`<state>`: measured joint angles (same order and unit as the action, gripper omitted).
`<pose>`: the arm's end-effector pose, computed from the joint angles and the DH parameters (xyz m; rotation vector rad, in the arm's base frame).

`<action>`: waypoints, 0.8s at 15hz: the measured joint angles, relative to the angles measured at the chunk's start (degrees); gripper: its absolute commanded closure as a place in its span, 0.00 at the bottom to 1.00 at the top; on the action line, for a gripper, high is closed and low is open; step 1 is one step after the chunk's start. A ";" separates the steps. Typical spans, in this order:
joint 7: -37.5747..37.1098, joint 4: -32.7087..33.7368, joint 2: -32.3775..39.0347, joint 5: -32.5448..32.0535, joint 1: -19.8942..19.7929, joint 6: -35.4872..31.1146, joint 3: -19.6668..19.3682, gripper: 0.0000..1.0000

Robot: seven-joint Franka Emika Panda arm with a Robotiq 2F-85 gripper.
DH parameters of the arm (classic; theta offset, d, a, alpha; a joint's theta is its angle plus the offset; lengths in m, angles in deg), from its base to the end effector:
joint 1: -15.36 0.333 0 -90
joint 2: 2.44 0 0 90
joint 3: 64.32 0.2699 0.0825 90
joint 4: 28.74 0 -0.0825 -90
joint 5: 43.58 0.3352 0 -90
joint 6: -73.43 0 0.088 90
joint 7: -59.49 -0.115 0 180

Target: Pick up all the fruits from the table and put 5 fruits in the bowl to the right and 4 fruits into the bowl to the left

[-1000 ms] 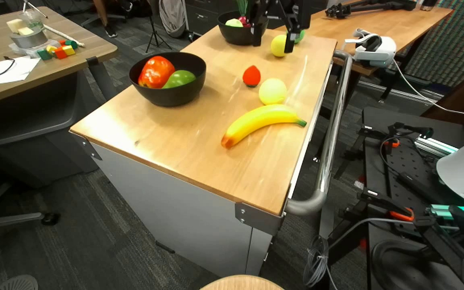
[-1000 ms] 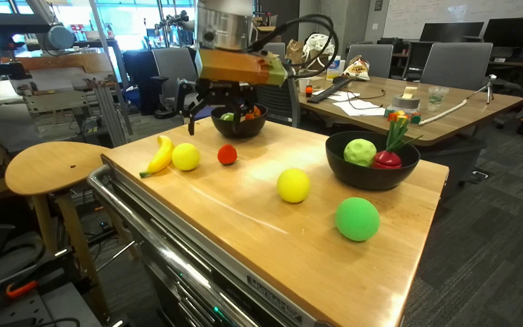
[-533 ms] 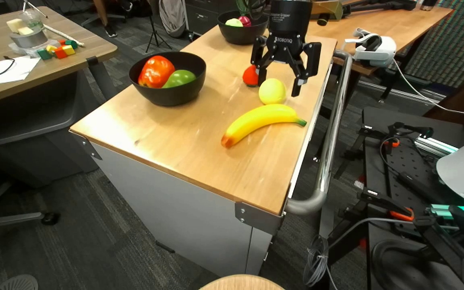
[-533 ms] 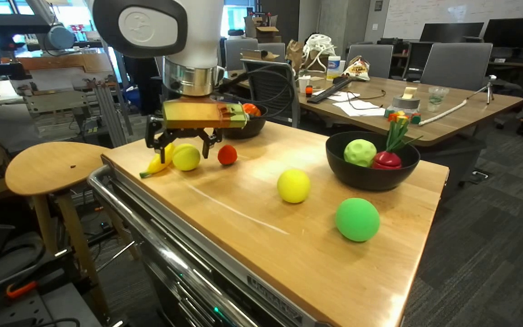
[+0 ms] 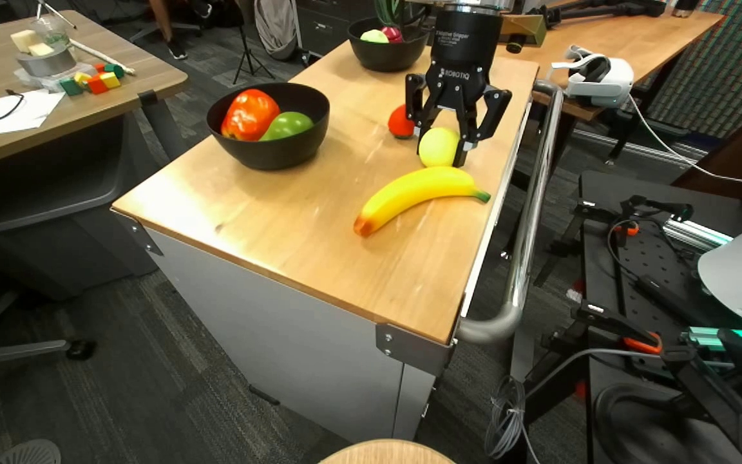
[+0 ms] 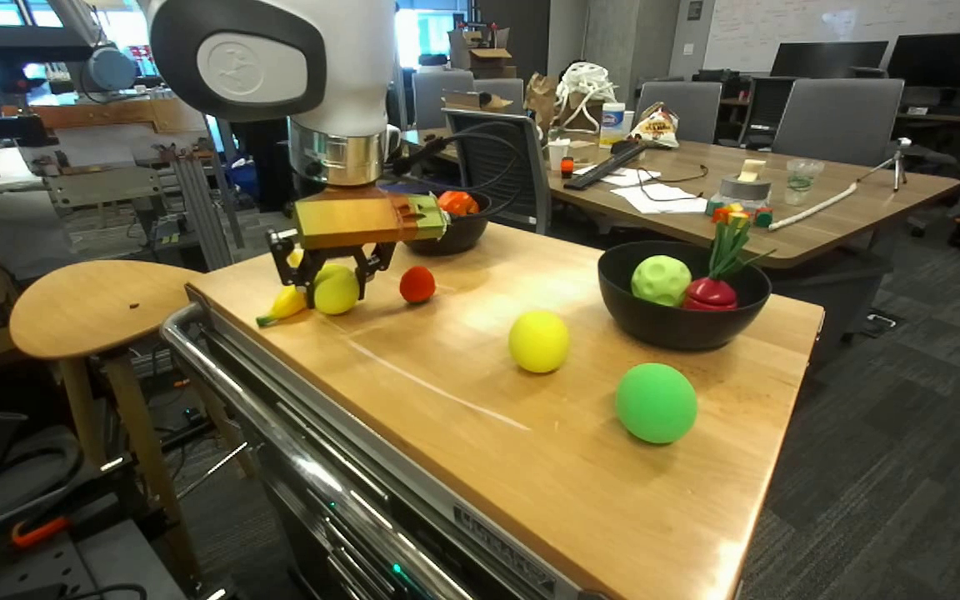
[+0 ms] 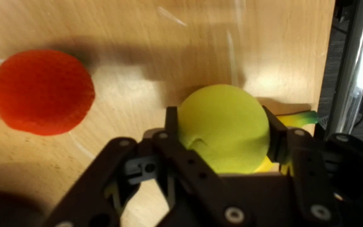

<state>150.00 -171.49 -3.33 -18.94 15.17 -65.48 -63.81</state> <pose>0.4328 0.0063 0.2726 -2.3538 -1.7015 -0.2304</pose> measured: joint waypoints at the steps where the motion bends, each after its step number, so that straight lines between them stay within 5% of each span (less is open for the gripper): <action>1: 0.99 0.21 -0.29 0.59 -0.01 -0.29 -0.17 0.67; 8: 9.24 13.54 -0.12 15.29 0.17 -1.47 -1.02 0.68; 12: 10.42 21.94 5.70 15.74 0.27 -2.32 -0.14 0.68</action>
<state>160.42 -149.55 2.37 -3.20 15.44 -67.80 -63.95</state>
